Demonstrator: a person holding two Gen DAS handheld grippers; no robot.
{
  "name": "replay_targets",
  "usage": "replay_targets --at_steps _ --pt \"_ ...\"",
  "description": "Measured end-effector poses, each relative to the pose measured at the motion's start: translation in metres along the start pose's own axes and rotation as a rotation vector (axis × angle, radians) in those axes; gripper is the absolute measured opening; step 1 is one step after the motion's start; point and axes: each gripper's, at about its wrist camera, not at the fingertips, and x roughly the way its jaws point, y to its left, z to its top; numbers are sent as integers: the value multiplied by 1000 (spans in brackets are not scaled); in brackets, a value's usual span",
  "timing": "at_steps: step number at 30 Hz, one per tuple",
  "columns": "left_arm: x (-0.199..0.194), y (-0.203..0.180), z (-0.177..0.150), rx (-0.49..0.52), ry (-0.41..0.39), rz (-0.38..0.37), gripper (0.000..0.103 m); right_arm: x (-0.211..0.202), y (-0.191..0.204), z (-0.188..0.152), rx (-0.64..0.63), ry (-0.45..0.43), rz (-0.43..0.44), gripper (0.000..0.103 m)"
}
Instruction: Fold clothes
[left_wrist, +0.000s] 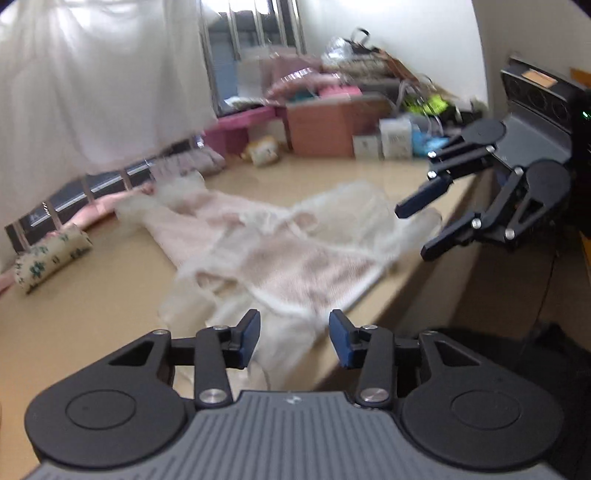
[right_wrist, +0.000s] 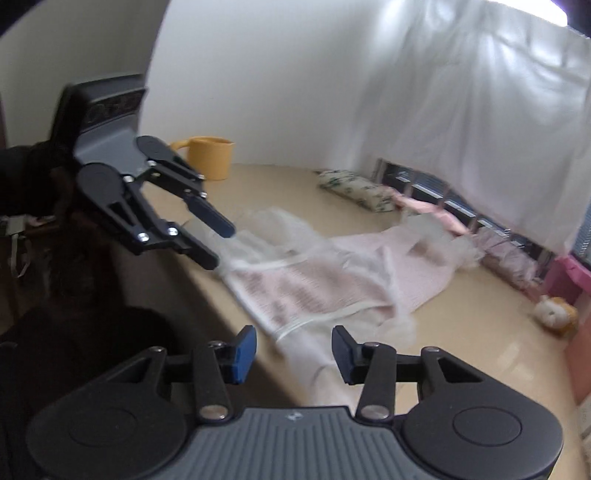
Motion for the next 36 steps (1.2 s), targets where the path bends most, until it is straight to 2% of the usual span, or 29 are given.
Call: replay_targets --at_steps 1,3,4,5,6,7,8,10,13,16,18,21,23,25,26,27,28,31,32,33,34,36 --pt "1 0 -2 14 7 -6 42 4 -3 -3 17 14 2 40" --pt "1 1 -5 26 13 -18 42 9 -12 -7 58 41 10 21" --pt "1 2 -5 28 20 -25 40 11 -16 -9 78 47 19 21" --pt "1 4 -6 30 26 -31 33 11 -18 -11 95 47 27 16" --pt "1 6 -6 31 33 -38 26 10 -21 -12 111 46 34 5" --pt "1 7 -7 39 39 -44 8 10 -24 -14 128 45 42 2" --pt "0 7 -7 54 44 -50 3 9 -26 -16 140 42 47 2" --pt "-4 8 -6 76 48 -74 3 0 -23 -17 148 16 53 1" --pt "-10 16 7 83 9 -96 2 -15 -32 -7 173 -51 59 1" --pt "22 52 31 13 19 -48 2 -24 -58 12 217 -132 55 1" --pt "43 75 46 -34 25 -16 2 -20 -83 29 248 -164 15 1" --pt "74 111 70 -104 34 32 2 12 -129 56 311 -135 -62 1" --pt "95 134 86 -151 41 64 2 44 -159 71 353 -80 -88 1" --pt "119 155 98 -194 61 104 5 85 -181 77 392 5 -121 4" --pt "132 159 96 -201 101 138 5 107 -188 76 409 74 -155 11" --pt "138 162 94 -202 124 162 5 125 -192 75 398 156 -207 15" --pt "138 164 92 -201 130 188 5 132 -190 76 368 203 -276 15" --pt "94 169 88 -193 36 287 6 96 -173 80 301 83 -433 17" --pt "74 168 91 -208 -10 336 7 83 -167 81 292 37 -461 17" --pt "55 163 94 -232 -65 341 7 64 -162 82 323 -27 -418 17" --pt "41 155 96 -246 -93 302 7 48 -156 82 350 -84 -371 17" --pt "37 133 97 -230 -72 211 7 41 -134 83 342 -102 -239 16"
